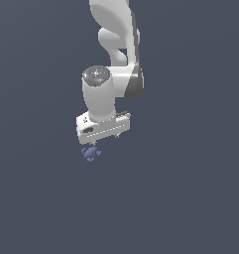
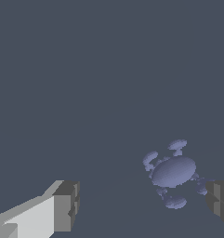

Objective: Pick up the object and move it to a goal position.

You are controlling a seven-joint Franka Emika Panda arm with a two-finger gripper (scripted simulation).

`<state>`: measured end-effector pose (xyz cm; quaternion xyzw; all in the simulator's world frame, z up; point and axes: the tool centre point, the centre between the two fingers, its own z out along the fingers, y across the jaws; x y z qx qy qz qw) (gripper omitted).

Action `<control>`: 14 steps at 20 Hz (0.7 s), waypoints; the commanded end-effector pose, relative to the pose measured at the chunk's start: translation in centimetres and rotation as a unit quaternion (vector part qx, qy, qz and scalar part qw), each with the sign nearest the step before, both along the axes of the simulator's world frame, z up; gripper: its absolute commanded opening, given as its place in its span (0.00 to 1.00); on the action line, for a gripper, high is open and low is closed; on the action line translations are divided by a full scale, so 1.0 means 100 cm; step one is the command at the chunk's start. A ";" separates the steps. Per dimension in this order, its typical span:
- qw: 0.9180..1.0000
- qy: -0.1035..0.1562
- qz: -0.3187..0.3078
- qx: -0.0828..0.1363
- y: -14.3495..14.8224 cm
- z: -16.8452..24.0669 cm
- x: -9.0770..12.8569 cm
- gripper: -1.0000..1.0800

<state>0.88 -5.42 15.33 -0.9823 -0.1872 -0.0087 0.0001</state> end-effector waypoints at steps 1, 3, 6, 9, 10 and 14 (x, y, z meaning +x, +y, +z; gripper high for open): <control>1.000 0.001 0.027 -0.001 -0.010 -0.008 0.001 0.96; 0.999 0.002 0.048 -0.002 -0.018 -0.014 0.001 0.96; 0.997 0.003 0.080 -0.003 -0.031 -0.023 0.001 0.96; 0.994 0.004 0.111 -0.003 -0.043 -0.032 0.001 0.96; 0.993 0.005 0.121 -0.004 -0.047 -0.035 0.000 0.96; 0.987 0.006 0.158 -0.004 -0.061 -0.045 -0.001 0.96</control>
